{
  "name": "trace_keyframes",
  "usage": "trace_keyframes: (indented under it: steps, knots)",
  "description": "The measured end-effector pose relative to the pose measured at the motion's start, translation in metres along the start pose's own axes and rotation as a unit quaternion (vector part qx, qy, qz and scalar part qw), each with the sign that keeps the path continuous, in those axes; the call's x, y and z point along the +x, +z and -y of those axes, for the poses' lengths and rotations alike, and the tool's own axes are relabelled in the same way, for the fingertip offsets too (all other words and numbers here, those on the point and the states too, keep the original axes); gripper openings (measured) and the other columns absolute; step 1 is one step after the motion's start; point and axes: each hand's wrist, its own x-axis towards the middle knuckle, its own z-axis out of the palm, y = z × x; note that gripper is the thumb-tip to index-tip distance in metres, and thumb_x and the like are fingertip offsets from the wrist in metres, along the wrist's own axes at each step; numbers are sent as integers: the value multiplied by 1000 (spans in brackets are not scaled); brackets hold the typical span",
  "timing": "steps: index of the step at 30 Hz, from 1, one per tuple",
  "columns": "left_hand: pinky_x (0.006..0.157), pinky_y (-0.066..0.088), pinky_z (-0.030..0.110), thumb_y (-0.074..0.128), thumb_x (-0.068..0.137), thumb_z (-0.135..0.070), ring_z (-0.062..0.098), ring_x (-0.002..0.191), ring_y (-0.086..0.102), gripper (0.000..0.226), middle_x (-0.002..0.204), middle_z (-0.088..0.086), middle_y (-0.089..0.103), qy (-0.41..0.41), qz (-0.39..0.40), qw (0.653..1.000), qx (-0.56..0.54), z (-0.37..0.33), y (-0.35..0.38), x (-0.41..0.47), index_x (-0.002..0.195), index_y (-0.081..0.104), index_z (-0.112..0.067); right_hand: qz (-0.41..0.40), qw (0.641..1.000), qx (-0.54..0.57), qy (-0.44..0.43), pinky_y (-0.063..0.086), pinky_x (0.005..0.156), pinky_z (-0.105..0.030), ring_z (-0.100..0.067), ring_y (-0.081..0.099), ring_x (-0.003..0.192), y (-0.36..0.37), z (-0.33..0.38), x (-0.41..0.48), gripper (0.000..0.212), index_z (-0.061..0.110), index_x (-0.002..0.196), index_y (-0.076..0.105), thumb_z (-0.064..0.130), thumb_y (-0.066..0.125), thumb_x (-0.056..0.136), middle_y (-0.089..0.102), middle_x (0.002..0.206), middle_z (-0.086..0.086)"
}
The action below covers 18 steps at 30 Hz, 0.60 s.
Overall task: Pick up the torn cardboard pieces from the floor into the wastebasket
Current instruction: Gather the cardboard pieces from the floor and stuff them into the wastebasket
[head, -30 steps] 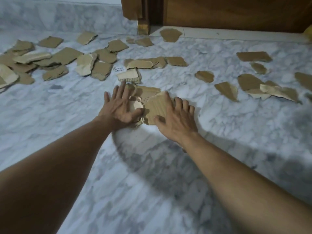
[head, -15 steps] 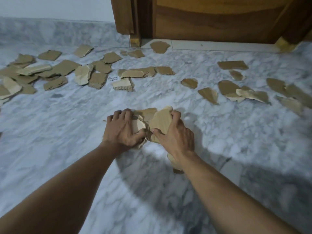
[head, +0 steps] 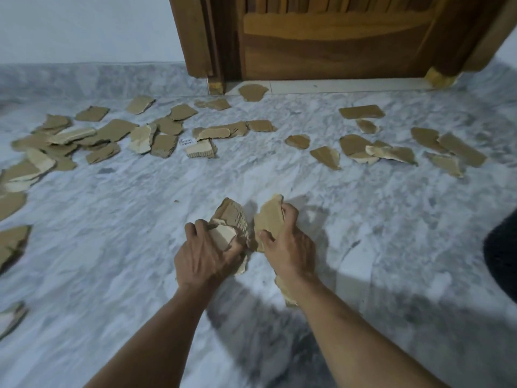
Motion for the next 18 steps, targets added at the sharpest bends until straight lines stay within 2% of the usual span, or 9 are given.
trace_keyframes:
  steps: [3,6,9,13,16,18]
  knots:
    - [63,40,36,54,73,-70,40,80,64,63,99,2,45,-20,-9,1000,-1,7,-3,-2,105,42,-18,-12,999,-11,-49,50,72,-39,-39,70,95,2,5,-9,66,28,138,17,39,65,94,73,117,-13]
    - [65,42,37,58,77,-69,39,81,63,59,99,5,50,-26,-10,1000,-10,16,-2,-9,102,39,-18,25,998,8,-52,49,78,-42,-40,68,101,2,1,-17,59,25,146,24,34,59,99,68,128,-13]
    - [69,44,39,59,80,-68,41,86,63,59,103,9,55,-37,-3,999,-34,18,-4,-15,102,39,-18,25,998,57,-29,53,79,-43,-40,67,103,-7,-7,-23,55,26,143,30,29,61,98,70,123,-14]
    - [73,46,41,60,79,-67,41,89,62,58,105,12,60,-50,3,997,-55,16,-11,-22,103,40,-18,24,992,120,21,58,71,-44,-38,68,97,-38,-18,-20,53,33,132,30,25,66,95,70,117,-14]
    - [72,43,39,59,79,-67,40,90,61,59,106,14,60,-38,8,997,-68,-4,-23,-20,104,41,-17,18,990,133,41,54,60,-38,-32,66,85,-78,-29,-8,52,31,132,33,23,67,93,65,105,-9]
    - [74,48,41,55,78,-70,38,89,61,62,107,14,61,-16,9,997,-80,-26,-34,-16,107,42,-18,6,991,125,54,50,56,-34,-28,62,80,-111,-36,3,53,31,131,34,23,68,91,58,100,-4]
